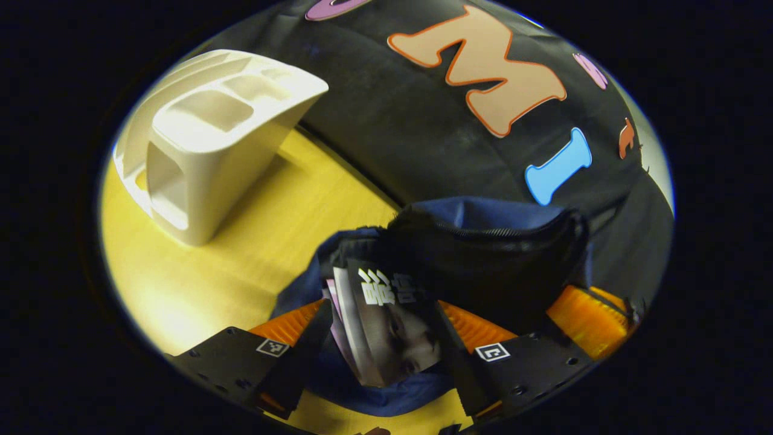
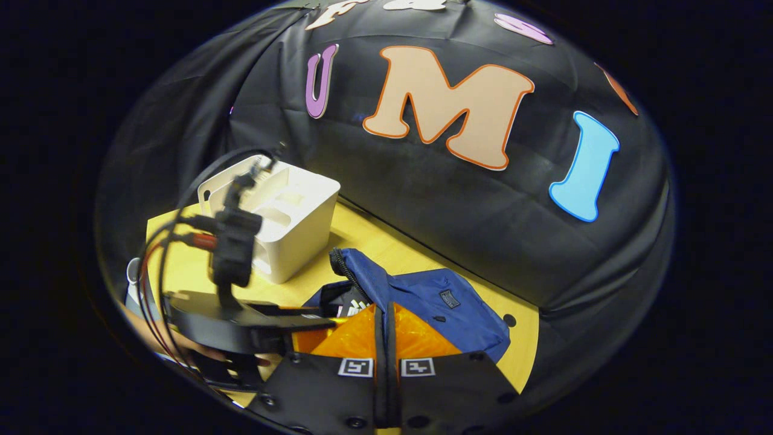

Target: Open the schoolbag, grab two books from the bookshelf and put them into the schoolbag.

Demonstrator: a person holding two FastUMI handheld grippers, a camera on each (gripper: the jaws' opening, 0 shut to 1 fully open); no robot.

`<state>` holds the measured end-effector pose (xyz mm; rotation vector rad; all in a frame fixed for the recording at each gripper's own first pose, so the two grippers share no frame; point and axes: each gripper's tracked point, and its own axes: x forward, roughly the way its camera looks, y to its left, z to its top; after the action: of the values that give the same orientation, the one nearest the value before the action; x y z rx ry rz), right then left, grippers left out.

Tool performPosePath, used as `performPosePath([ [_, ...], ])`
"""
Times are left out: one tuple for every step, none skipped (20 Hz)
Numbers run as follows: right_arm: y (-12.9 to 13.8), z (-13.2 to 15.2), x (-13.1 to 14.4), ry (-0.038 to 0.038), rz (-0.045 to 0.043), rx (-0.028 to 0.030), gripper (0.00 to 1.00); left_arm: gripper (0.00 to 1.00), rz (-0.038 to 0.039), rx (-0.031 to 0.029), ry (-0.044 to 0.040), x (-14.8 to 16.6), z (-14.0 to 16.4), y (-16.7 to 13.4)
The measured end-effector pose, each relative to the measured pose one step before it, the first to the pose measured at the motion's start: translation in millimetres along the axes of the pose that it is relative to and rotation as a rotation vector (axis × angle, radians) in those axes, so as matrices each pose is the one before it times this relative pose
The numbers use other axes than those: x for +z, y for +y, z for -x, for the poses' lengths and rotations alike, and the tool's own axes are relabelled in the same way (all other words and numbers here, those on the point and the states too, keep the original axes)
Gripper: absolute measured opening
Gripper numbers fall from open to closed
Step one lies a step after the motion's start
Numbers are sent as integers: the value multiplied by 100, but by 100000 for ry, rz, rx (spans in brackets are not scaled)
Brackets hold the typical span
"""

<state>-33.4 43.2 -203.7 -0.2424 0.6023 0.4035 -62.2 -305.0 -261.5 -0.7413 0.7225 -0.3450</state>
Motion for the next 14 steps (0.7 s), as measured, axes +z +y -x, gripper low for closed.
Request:
performPosePath([
  [238,10,-172,665,-213,339,3,95,-1908,-209,-2079,1084,912,-25],
  [245,-17,-67,657,240,210,4,95,-2776,306,-2061,1211,943,119],
  [315,176,-69,-221,-206,473,7,95,-2736,-251,-1895,1213,1016,-93],
  [527,282,281,-1128,-877,1427,10,95,-2720,-37,-2032,1372,938,-23],
  [379,236,315,-1758,-982,504,27,95,-2506,-66,-1605,1275,854,73],
  [324,199,325,-1267,-1160,151,44,90,-2696,210,-1286,948,880,9],
  [383,143,237,-1096,-1226,574,46,95,-3502,23,-2039,1142,857,11],
  [366,368,294,-1554,-1794,726,51,95,-3554,311,-2079,1164,214,151],
  [452,313,435,-1860,-2367,964,67,95,-3517,134,-2473,1154,427,180],
  [117,254,412,-2208,-2462,-145,82,95,-3512,126,-1913,1351,644,-45],
  [98,360,661,-3025,-2502,-1080,98,95,-3536,811,-2366,1211,674,163],
  [-86,155,713,-3546,-2946,-1543,83,95,-4302,1118,-2722,1146,489,492],
  [-247,139,826,-3738,-3528,-1995,99,94,-4797,2019,-2812,1156,417,478],
  [-367,279,731,-3652,-4116,-2425,100,95,-5228,2362,-3086,1176,408,577],
])
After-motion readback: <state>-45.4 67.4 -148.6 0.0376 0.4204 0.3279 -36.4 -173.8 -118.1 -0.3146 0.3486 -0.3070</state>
